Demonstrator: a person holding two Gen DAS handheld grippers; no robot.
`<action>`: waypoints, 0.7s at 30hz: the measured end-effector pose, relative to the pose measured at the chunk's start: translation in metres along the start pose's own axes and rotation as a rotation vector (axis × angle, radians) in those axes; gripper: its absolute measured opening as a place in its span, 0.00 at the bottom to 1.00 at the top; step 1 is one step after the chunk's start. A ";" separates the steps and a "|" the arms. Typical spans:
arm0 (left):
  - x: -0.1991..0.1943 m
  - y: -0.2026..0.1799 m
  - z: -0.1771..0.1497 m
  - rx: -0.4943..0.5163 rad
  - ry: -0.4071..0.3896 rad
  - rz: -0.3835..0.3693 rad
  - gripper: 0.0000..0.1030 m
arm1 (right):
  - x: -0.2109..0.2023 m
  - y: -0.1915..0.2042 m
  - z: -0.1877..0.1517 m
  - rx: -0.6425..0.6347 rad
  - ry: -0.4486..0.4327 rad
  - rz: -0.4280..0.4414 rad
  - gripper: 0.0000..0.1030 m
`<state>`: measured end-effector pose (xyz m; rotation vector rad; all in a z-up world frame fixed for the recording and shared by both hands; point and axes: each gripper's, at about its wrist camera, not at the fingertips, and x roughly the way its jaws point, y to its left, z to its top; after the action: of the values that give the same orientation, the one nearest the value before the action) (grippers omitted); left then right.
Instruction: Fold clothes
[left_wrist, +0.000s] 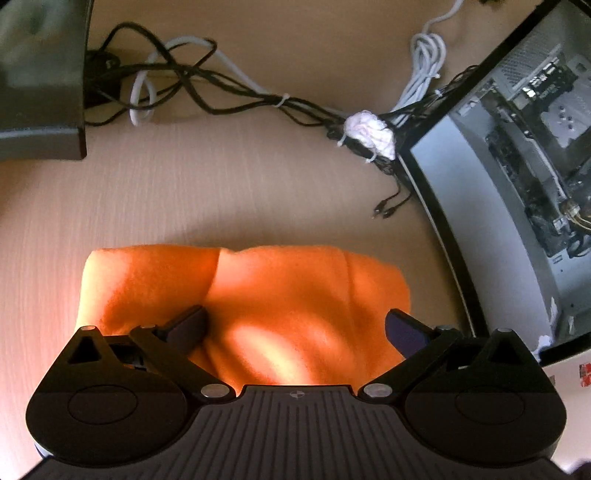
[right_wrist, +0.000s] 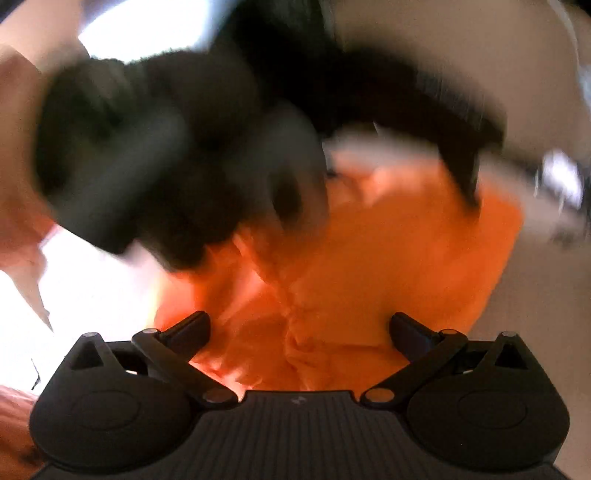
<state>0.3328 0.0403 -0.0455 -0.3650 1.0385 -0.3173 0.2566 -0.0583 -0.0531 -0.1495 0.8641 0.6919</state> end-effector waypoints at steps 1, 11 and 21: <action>-0.004 -0.001 0.000 0.010 -0.006 -0.005 1.00 | 0.006 -0.004 -0.002 0.022 0.013 0.001 1.00; -0.104 0.038 -0.043 -0.027 -0.152 0.053 1.00 | -0.041 -0.032 0.020 -0.002 -0.030 -0.039 1.00; -0.068 0.009 -0.089 0.203 -0.029 0.359 1.00 | -0.018 -0.063 0.067 0.040 -0.050 -0.371 1.00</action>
<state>0.2239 0.0642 -0.0375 0.0022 1.0119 -0.0918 0.3311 -0.0898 -0.0055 -0.2486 0.7746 0.3300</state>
